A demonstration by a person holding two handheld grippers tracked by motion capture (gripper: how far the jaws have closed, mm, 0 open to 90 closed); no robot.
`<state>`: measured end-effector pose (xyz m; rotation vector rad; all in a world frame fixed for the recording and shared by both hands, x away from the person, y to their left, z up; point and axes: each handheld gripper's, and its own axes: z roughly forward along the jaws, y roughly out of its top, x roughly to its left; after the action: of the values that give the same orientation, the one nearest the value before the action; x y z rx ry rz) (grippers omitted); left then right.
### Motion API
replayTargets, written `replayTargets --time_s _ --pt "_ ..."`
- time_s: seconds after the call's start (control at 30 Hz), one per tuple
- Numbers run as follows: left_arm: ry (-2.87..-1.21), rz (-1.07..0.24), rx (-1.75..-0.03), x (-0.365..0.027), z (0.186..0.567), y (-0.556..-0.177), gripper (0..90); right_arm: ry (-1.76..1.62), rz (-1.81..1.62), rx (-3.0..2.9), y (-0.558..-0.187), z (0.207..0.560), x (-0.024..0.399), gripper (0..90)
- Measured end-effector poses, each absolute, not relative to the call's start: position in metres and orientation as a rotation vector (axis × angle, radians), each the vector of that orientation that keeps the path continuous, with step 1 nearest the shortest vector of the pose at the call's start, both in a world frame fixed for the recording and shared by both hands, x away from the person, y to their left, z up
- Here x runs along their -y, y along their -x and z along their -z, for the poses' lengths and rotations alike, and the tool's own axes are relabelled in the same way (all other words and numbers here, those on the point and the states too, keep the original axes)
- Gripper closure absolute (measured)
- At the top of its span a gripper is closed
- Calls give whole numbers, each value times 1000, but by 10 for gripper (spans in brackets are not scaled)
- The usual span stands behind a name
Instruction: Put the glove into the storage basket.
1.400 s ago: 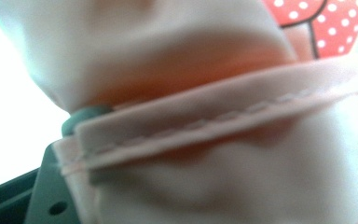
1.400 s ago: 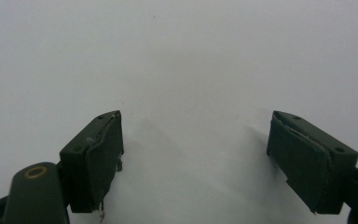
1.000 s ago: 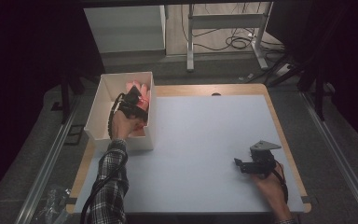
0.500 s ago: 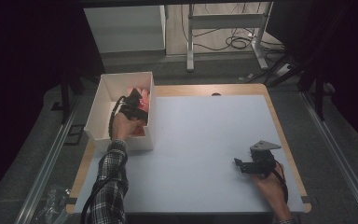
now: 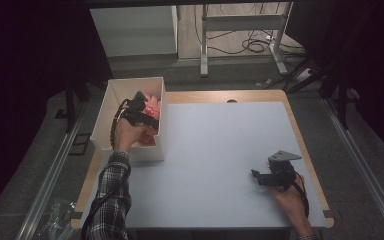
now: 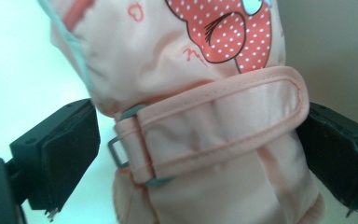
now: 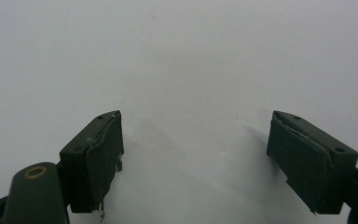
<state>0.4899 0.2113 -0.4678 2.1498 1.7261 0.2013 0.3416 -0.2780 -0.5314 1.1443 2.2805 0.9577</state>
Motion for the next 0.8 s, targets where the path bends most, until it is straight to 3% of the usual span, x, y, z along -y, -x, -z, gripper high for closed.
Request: replayTargets --time_s 0.8 --pt "-2130 -361 -1588 -220 433 -458 22 -1144 -957 -2280 -341 531 278 187"
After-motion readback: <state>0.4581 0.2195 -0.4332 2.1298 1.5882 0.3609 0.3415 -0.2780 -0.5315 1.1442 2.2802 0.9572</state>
